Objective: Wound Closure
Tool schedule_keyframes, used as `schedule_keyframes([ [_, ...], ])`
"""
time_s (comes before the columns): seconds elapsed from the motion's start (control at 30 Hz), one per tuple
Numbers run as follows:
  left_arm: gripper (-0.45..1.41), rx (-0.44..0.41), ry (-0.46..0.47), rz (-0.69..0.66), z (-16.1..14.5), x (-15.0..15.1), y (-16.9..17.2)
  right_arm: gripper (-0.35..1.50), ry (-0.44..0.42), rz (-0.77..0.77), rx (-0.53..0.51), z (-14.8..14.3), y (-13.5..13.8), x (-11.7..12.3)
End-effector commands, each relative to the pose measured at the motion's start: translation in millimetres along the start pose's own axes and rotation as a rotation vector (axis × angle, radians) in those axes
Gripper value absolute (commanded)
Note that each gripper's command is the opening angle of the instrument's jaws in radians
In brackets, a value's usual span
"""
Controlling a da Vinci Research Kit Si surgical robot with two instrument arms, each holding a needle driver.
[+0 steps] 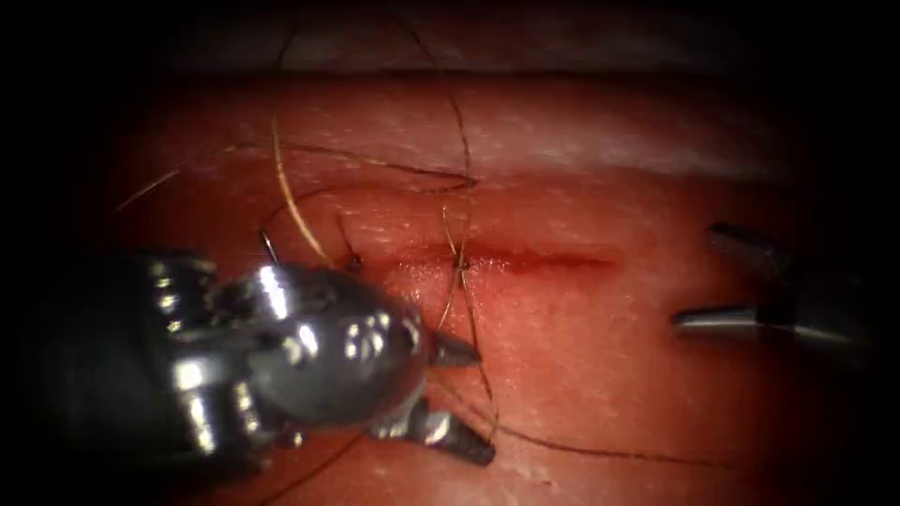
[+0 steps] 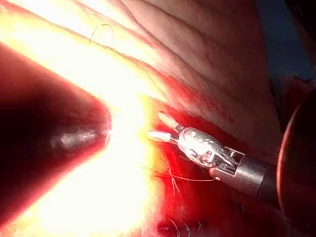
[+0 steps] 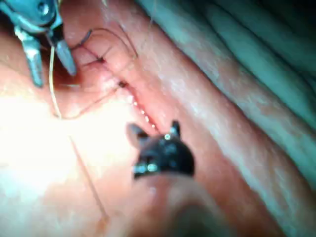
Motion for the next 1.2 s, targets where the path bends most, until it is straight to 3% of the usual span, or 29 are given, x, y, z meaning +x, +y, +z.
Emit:
schedule_keyframes([
  [0.03, 0.54, -0.007, -0.003, -0.04, 1.0, 0.3, 0.0, 1.38, 0.003, -0.001, 0.002, 1.0, -0.2, -0.1],
  [0.13, 0.48, -0.055, -0.027, -0.074, 1.9, -0.2, 0.1, 1.38, -0.002, -0.002, 0.004, 1.0, -0.3, -0.1],
  [0.3, 0.48, -0.066, -0.034, -0.06, 2.0, -0.8, -0.2, 1.4, -0.002, -0.002, 0.004, 1.0, -0.3, -0.1],
  [0.5, 0.48, -0.108, -0.041, -0.03, -0.6, -2.8, -1.2, 1.38, -0.006, 0.005, 0.056, 0.6, -1.2, 0.5],
  [0.63, 0.52, -0.103, -0.038, 0.003, -3.7, -6.8, -5.9, 1.31, -0.007, 0.01, 0.13, 0.8, -2.3, 1.0],
  [0.73, 0.54, -0.033, -0.015, 0.004, -6.6, -10.3, -13.1, 1.31, -0.005, 0.004, 0.136, 1.2, -2.7, 1.0],
  [0.9, 0.51, 0.082, 0.016, -0.028, -11.5, -12.9, -24.2, 1.31, -0.005, 0.004, 0.135, 1.2, -2.7, 1.0],
  [0.97, 0.47, 0.173, 0.063, -0.077, -15.6, -11.5, -30.9, 1.31, -0.005, 0.005, 0.133, 1.4, -2.8, 1.1],
  [1.07, 0.48, 0.204, 0.091, -0.104, -17.0, -9.4, -33.1, 1.31, -0.005, 0.006, 0.133, 1.4, -2.8, 1.1],
  [1.1, 0.47, 0.22, 0.123, -0.108, -17.6, -6.7, -34.2, 1.31, -0.005, 0.006, 0.133, 1.4, -2.8, 1.1],
  [1.2, 0.47, 0.219, 0.146, -0.107, -17.1, -4.5, -33.7, 1.33, -0.005, 0.005, 0.134, 1.4, -2.9, 1.1],
])
